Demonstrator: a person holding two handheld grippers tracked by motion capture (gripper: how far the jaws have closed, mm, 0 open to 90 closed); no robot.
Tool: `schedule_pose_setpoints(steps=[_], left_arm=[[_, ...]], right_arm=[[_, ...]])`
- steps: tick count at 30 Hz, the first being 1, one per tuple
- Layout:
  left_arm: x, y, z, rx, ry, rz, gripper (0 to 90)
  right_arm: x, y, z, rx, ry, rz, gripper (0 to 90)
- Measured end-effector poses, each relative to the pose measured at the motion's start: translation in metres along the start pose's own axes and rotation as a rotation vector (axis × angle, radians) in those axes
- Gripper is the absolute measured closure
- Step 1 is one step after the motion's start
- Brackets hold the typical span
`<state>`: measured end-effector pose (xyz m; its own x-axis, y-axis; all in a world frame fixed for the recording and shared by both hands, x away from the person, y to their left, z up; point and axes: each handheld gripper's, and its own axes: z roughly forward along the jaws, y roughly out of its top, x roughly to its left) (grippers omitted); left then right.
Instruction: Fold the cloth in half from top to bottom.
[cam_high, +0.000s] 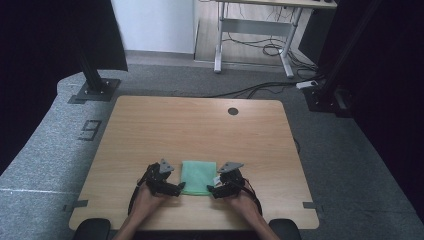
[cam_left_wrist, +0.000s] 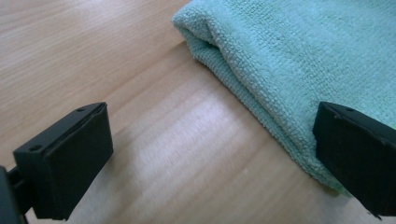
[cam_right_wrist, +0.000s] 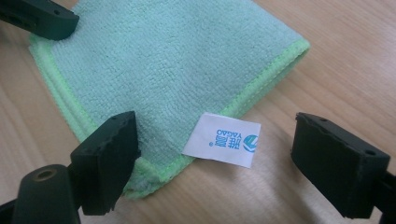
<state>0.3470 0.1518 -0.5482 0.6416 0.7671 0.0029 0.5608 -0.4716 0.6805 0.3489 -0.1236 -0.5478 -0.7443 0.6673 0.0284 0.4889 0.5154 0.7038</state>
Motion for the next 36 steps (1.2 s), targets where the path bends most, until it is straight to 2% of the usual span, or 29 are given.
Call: schedule_pose_setpoints(steps=[7,17,36], left_arm=[[0.009,0.009,0.009,0.004,-0.009,-0.007,0.0],[0.024,0.022,0.021,0.011,-0.013,-0.038,0.0],[0.045,0.047,0.044,0.011,0.009,-0.074,0.0]], right_arm=[[-0.012,0.006,0.006,-0.004,-0.017,0.01,15.5],[-0.027,0.016,0.014,-0.011,-0.033,0.022,17.7],[-0.054,0.032,0.028,-0.023,-0.08,0.051,20.1]])
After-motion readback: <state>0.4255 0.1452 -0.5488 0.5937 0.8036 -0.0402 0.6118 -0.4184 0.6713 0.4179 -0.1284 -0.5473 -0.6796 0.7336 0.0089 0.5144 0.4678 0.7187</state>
